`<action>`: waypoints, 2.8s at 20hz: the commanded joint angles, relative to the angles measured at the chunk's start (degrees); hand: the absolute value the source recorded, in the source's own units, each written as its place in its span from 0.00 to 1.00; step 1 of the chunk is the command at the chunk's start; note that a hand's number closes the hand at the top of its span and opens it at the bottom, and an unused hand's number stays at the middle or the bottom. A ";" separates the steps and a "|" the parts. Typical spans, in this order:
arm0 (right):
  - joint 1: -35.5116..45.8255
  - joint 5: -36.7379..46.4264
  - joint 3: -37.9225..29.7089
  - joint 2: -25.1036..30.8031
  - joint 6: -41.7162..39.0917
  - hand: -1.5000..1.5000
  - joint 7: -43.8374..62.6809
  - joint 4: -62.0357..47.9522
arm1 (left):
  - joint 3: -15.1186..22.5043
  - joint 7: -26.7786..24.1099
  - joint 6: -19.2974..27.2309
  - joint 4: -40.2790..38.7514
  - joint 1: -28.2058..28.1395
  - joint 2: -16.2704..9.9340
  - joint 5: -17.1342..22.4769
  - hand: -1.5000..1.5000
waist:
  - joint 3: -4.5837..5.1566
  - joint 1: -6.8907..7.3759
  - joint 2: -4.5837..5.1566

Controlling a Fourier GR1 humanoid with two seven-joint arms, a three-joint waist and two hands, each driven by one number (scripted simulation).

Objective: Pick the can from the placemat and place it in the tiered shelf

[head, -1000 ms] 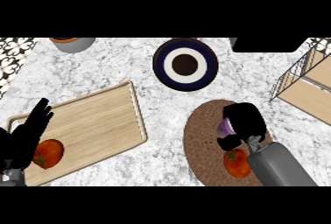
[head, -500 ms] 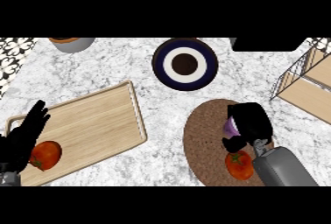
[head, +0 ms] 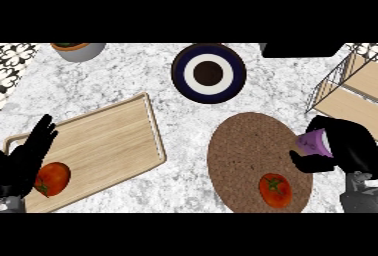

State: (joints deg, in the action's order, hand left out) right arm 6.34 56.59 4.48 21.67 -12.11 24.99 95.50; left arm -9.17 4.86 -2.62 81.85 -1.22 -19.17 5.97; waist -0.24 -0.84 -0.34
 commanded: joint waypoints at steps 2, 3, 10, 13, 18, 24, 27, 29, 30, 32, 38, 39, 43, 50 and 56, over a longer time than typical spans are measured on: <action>-5.40 -6.62 -7.12 2.27 -5.23 1.00 3.30 17.80 | -1.14 -2.43 -0.93 -0.28 -3.28 0.32 0.42 0.50 | 0.32 -0.63 -0.19; -2.98 -8.04 -9.47 2.08 -5.42 1.00 3.41 16.64 | -0.03 0.37 -0.49 0.59 -0.81 0.64 -0.08 0.50 | 0.27 -0.05 0.07; -4.56 -22.85 -19.47 -2.66 -13.85 1.00 14.81 35.44 | -1.92 0.96 -1.29 -1.77 0.28 -0.05 0.94 0.50 | 0.31 -0.56 0.00; -0.90 -28.23 -23.79 -3.72 -14.54 1.00 20.46 40.04 | -0.06 1.47 -0.72 -0.66 1.12 1.07 -0.51 0.50 | 0.31 -0.21 0.09; 3.61 -40.10 -34.35 1.29 -19.55 1.00 28.45 45.87 | -1.60 -2.24 -1.43 -2.45 -1.15 1.41 -0.42 0.50 | 0.34 -0.07 0.04; 13.31 -48.59 -40.71 10.40 -21.24 1.00 38.50 44.91 | -1.64 -0.50 -2.12 0.15 -1.81 0.79 -0.74 0.50 | 0.35 0.15 -0.12; 15.00 -47.35 -43.96 16.30 -19.86 1.00 35.62 37.45 | 0.70 2.55 0.52 3.33 -1.00 3.68 -2.27 0.50 | 0.29 0.47 0.06; 16.03 -42.79 -42.32 22.84 -21.62 1.00 33.99 33.83 | -1.64 0.48 -2.55 -0.18 0.09 0.97 -0.44 0.50 | 0.39 0.75 0.27; 15.36 -42.69 -41.71 22.82 -21.57 1.00 33.26 32.99 | -0.20 0.94 -0.88 0.29 0.58 2.56 -2.02 0.50 | 0.33 0.73 0.30; 17.13 -43.57 -41.43 25.24 -21.33 1.00 34.85 31.27 | -0.47 1.03 -1.61 1.21 -0.99 2.55 -1.61 0.50 | 0.32 1.01 0.25; 22.01 -44.62 -39.64 33.82 -21.76 1.00 31.74 18.76 | -0.11 1.87 -1.80 -0.93 1.23 2.64 -2.50 0.50 | 0.33 1.15 0.45; 23.81 -43.51 -37.94 33.12 -18.92 1.00 31.26 17.16 | -0.04 2.20 -1.31 0.20 1.93 3.34 -2.39 0.50 | 0.31 1.37 0.44; 22.75 -39.40 -36.82 34.12 -18.66 1.00 30.45 17.01 | -1.57 0.76 -1.80 -0.67 1.68 3.04 -2.03 0.50 | 0.29 1.04 0.34; 23.69 -30.63 -33.90 36.86 -13.20 1.00 16.73 0.08 | -0.55 4.31 -1.76 4.95 -0.82 3.18 -3.22 0.50 | 0.24 1.66 0.40; 25.03 -25.41 -31.51 33.37 -3.22 1.00 7.93 -13.20 | -2.80 3.08 -2.61 0.02 3.36 2.53 -2.10 0.50 | 0.22 1.96 0.68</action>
State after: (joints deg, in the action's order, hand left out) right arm 29.22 28.25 -27.96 55.02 -20.46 38.67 92.62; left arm -11.44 6.21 -5.15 82.44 0.33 -16.60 3.20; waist -0.12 0.76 0.08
